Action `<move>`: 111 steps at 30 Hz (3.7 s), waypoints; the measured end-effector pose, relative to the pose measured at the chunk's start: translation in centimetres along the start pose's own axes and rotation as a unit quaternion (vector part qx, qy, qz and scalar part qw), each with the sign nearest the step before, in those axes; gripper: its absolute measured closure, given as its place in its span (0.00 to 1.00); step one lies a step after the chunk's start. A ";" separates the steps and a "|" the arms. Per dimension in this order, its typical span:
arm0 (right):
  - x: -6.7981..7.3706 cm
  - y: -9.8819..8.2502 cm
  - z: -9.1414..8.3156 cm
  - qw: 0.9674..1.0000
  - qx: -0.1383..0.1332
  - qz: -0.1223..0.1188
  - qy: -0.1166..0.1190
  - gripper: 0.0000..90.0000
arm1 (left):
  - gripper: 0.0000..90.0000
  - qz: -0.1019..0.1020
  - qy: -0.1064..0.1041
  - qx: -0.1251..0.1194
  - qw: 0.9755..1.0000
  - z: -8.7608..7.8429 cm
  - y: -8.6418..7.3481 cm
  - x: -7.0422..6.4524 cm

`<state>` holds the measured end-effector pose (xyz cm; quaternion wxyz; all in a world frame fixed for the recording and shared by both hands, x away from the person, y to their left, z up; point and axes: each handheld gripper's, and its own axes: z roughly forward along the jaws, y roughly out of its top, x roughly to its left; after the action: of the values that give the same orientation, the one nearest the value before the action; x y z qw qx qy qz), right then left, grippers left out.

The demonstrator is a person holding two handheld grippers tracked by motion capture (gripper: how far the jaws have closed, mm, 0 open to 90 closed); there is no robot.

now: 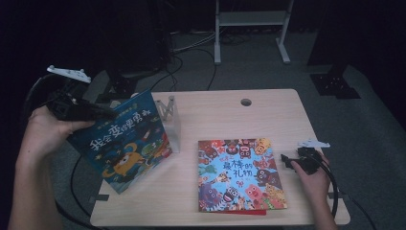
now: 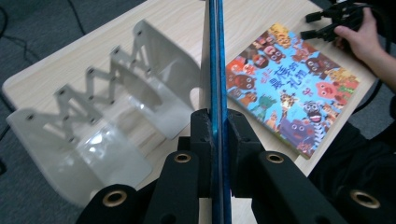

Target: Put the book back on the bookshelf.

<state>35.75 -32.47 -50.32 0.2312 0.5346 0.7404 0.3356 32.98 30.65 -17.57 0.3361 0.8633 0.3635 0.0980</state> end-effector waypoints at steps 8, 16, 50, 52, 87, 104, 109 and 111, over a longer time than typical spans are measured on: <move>0.0 0.0 0.0 1.000 0.000 0.000 0.000 0.23 | 0.92 -0.033 0.021 -0.003 0.999 -1.7 -2.7 1.4; 0.0 0.0 0.0 1.000 0.000 -0.001 0.000 0.23 | 0.92 -0.072 0.040 -0.009 0.997 -2.6 -5.1 3.3; 0.0 0.0 0.0 1.000 0.000 0.000 0.000 0.23 | 0.92 -0.159 0.160 -0.029 0.974 1.9 -1.2 10.3; 0.0 0.0 0.0 1.000 0.000 0.000 0.000 0.23 | 0.92 -0.160 0.168 -0.036 0.972 2.1 -1.1 10.6; 0.0 0.0 0.0 1.000 0.000 0.000 0.000 0.23 | 0.87 -0.108 0.174 -0.076 0.976 -1.9 0.2 7.8; 0.0 0.0 0.0 1.000 0.000 0.000 0.000 0.23 | 0.73 -0.072 0.122 -0.045 0.989 1.4 1.4 4.9; 0.0 0.0 0.0 1.000 0.000 -0.001 0.002 0.23 | 0.67 -0.072 0.104 -0.032 0.992 2.9 0.9 4.5; 0.0 0.0 0.0 1.000 0.000 -0.002 0.002 0.23 | 0.66 -0.069 0.100 -0.026 0.992 3.5 0.8 4.3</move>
<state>35.74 -32.45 -50.31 0.2301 0.5328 0.7417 0.3361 37.92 31.45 -20.00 0.3266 0.8129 0.4513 0.1697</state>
